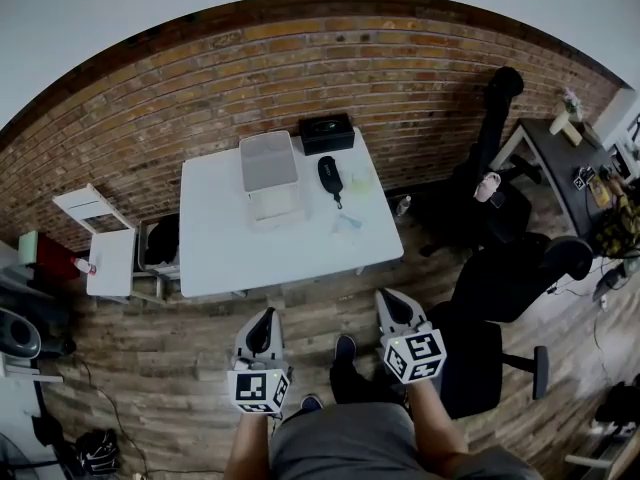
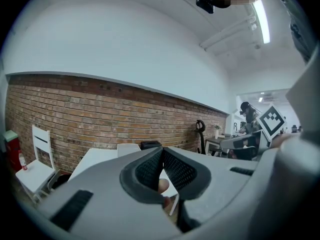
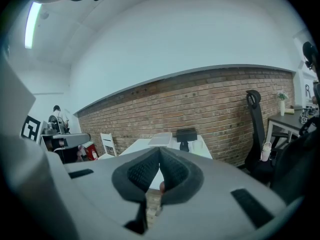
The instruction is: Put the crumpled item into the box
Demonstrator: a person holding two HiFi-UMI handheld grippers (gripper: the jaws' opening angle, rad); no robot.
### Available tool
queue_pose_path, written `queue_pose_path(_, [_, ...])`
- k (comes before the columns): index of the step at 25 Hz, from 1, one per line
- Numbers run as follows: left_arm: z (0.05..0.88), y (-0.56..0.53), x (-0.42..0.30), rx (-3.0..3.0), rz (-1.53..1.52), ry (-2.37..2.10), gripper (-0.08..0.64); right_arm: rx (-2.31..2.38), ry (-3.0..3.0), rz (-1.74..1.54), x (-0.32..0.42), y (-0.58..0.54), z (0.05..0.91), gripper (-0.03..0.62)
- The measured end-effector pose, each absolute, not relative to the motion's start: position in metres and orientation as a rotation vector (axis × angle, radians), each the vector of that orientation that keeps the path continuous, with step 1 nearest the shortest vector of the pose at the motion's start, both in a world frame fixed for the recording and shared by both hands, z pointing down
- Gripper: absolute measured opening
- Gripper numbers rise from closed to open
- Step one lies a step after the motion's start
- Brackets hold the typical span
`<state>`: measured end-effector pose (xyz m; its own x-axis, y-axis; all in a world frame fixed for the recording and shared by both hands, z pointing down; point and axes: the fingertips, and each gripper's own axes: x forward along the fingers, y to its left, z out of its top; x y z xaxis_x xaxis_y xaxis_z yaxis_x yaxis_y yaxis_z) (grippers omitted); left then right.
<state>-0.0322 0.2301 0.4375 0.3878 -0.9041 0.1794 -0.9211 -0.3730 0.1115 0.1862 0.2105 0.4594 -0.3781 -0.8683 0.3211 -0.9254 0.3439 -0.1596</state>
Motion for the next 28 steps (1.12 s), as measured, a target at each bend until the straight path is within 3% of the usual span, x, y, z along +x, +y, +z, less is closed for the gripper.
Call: queue_pose_path(28, [0.437,0.114,-0.007,2.322,0.153,-1.822,0.006,1.503,-2.501,0.514,0.221,0.067,0.479,0.004])
